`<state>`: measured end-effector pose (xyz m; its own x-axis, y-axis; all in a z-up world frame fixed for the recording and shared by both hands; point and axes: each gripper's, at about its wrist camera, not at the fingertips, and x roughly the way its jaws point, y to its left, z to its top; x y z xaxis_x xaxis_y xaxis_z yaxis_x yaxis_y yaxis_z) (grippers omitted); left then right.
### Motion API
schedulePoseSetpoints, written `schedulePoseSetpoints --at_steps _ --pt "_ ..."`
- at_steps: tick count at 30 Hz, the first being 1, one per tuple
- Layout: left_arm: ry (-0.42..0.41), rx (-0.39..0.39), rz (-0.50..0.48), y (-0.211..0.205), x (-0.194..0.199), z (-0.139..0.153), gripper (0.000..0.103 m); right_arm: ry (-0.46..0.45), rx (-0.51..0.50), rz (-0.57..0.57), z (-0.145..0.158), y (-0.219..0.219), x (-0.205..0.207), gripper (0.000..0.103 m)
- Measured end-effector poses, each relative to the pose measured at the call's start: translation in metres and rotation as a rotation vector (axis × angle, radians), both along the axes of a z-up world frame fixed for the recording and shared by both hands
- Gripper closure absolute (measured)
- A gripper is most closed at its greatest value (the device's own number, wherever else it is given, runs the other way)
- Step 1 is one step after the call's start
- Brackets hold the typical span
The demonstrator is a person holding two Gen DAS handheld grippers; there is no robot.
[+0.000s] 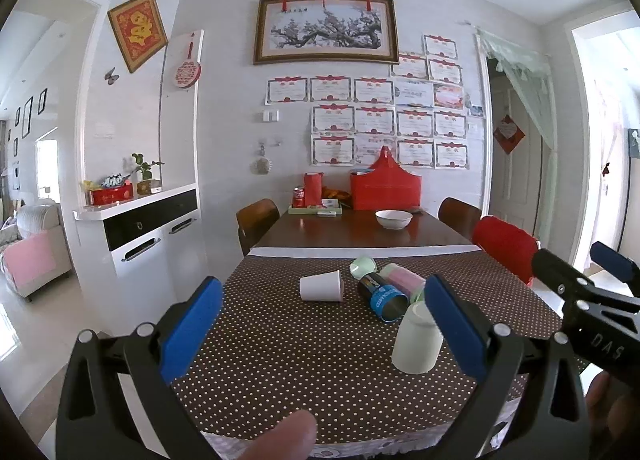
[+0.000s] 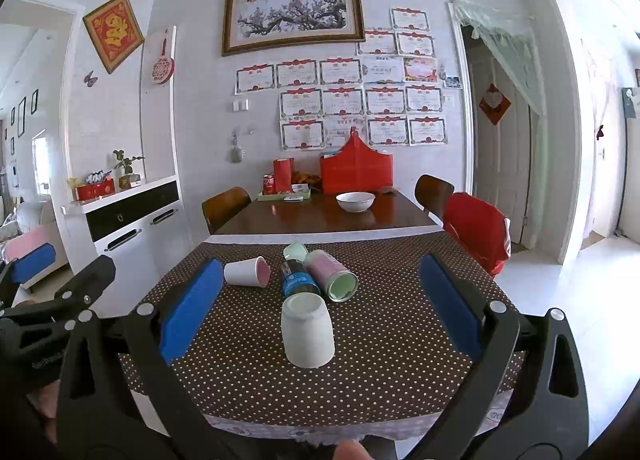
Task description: Flip cup upside down
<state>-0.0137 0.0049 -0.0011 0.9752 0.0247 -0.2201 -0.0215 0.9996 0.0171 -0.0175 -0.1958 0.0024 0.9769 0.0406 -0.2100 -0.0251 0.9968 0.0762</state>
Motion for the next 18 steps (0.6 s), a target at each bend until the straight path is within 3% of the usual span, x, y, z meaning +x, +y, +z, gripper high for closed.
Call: schedulePoseSetpoints --at_steps 18 --pt "0.004 -0.006 0.010 0.0034 -0.0004 -0.0011 0.004 0.013 -0.002 0.004 -0.0009 0.0041 0.0006 0.006"
